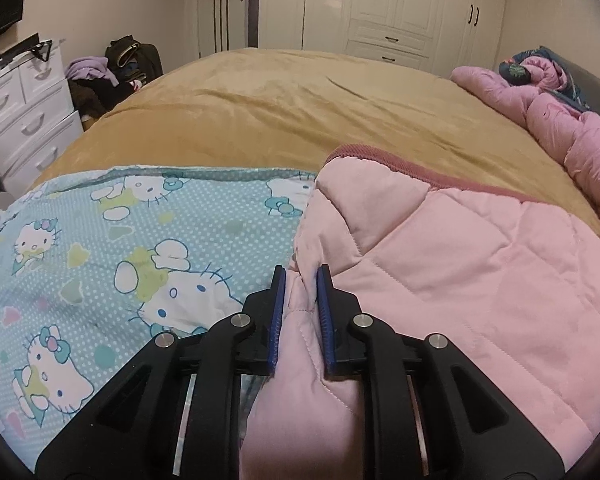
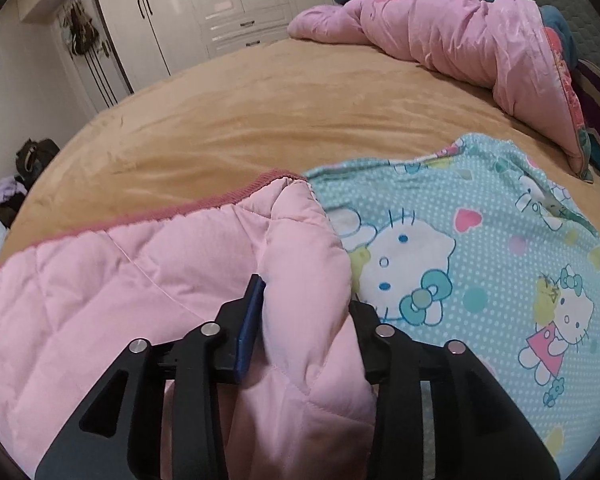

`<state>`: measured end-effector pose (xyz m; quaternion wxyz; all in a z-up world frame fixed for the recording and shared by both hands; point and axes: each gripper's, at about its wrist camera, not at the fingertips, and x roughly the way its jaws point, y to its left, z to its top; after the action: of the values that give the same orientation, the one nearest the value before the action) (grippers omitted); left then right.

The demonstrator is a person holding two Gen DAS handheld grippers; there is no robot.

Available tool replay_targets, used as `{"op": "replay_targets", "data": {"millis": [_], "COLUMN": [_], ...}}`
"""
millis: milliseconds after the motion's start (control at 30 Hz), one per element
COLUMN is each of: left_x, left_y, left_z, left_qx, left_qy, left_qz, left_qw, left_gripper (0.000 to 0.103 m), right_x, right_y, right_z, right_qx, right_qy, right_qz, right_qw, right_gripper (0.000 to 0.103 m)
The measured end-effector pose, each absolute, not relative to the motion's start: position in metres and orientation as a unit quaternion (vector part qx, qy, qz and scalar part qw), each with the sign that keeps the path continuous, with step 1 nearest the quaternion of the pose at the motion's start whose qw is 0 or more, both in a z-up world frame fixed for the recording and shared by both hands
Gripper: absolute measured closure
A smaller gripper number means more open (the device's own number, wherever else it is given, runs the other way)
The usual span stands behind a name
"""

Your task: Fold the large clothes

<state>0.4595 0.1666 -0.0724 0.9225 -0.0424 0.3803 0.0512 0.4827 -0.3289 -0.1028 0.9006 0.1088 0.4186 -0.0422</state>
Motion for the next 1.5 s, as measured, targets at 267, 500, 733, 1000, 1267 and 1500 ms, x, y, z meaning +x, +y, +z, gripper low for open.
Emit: {"op": "replay_targets", "data": {"millis": [267,500,733,1000,1267,1500], "left_x": [0.465,0.454,0.421,0.383,0.351,0.349], "left_y": [0.163,0.176,0.185,0.135,0.080,0.020], "left_z": [-0.088,-0.077,-0.045,-0.003,-0.003,-0.036], "left_qx": [-0.031,-0.046,-0.056,-0.016,-0.006,0.023], "left_qy": [0.399,0.402,0.372,0.339,0.356,0.393], "left_qz": [0.065,0.057,0.031,-0.020,-0.067,-0.093], "left_qw": [0.914,0.913,0.926,0.940,0.932,0.915], "left_gripper": [0.091,0.055,0.025,0.009,0.009,0.009], "right_x": [0.485,0.473,0.429,0.363,0.324,0.333], "right_y": [-0.327,-0.333,-0.348,-0.305,-0.249,-0.182], "right_z": [-0.112,-0.099,-0.072,-0.025,-0.009,-0.030], "right_qx": [0.096,0.107,0.129,0.052,0.004,-0.030], "right_qy": [0.438,0.434,0.407,0.337,0.332,0.374], "right_qz": [-0.050,-0.035,-0.003,0.035,0.112,0.140], "right_qw": [0.892,0.894,0.904,0.939,0.937,0.916], "right_gripper": [0.062,0.047,0.017,0.008,0.008,0.008]}}
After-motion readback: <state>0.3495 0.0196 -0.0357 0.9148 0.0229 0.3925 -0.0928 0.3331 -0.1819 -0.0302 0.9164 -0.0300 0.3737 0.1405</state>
